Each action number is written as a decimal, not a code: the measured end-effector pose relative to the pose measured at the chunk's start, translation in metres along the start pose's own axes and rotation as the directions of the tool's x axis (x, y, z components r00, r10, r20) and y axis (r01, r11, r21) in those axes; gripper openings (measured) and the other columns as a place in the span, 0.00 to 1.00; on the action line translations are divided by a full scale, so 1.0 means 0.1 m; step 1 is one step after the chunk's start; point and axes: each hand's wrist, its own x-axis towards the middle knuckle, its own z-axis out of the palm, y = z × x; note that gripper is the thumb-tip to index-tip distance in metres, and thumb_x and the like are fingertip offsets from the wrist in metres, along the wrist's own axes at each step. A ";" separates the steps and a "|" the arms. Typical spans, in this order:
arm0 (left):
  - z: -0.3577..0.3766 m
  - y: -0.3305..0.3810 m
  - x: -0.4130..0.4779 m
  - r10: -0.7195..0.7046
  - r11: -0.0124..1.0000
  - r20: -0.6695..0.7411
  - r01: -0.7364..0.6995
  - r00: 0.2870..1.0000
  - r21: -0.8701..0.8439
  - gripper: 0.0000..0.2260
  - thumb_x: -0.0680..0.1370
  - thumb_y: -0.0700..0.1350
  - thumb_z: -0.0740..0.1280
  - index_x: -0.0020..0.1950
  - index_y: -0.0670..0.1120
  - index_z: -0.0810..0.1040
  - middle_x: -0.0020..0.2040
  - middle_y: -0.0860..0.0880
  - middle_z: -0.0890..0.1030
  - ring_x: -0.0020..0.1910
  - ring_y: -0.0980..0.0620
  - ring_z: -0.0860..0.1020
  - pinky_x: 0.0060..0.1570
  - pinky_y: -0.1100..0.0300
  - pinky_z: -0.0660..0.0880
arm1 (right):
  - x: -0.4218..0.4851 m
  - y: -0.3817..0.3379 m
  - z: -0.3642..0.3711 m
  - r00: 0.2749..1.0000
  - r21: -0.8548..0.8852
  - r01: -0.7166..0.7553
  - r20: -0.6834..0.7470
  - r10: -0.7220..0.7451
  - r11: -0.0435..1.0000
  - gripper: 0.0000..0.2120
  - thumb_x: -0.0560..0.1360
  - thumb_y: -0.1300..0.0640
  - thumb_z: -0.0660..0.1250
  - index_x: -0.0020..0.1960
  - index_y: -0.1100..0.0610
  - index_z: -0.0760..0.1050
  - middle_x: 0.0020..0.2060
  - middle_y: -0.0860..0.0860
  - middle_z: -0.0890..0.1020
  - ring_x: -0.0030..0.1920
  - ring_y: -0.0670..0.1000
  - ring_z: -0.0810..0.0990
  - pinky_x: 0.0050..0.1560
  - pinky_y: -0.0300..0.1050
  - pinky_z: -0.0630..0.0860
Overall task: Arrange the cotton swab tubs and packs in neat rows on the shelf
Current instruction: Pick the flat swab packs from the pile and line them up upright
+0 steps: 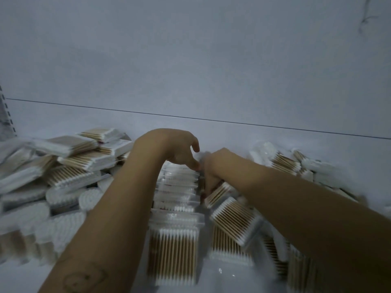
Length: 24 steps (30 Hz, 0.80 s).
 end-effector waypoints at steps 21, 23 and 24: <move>0.29 -0.08 -0.17 0.103 0.990 -0.531 -0.141 0.841 -0.032 0.13 0.79 0.54 0.65 0.62 0.53 0.76 0.58 0.55 0.80 0.57 0.54 0.76 0.62 0.53 0.69 | -0.28 0.62 -0.23 0.981 0.515 -0.131 -0.054 0.185 0.847 0.12 0.72 0.51 0.66 0.38 0.61 0.76 0.33 0.56 0.82 0.32 0.57 0.81 0.42 0.50 0.81; 0.29 -0.09 -0.17 0.097 0.986 -0.576 -0.155 0.812 -0.053 0.12 0.79 0.54 0.65 0.61 0.53 0.77 0.57 0.55 0.80 0.55 0.54 0.77 0.62 0.53 0.69 | -0.35 0.71 -0.31 0.978 0.577 -0.129 -0.060 0.199 0.806 0.09 0.72 0.54 0.66 0.39 0.60 0.75 0.32 0.57 0.81 0.30 0.57 0.82 0.39 0.50 0.81; 0.30 -0.09 -0.17 0.092 0.985 -0.588 -0.160 0.804 -0.064 0.12 0.79 0.54 0.65 0.61 0.53 0.77 0.57 0.55 0.80 0.54 0.54 0.77 0.62 0.53 0.68 | -0.39 0.75 -0.34 0.977 0.593 -0.124 -0.066 0.202 0.796 0.08 0.72 0.55 0.67 0.39 0.61 0.75 0.32 0.57 0.81 0.29 0.56 0.82 0.37 0.49 0.81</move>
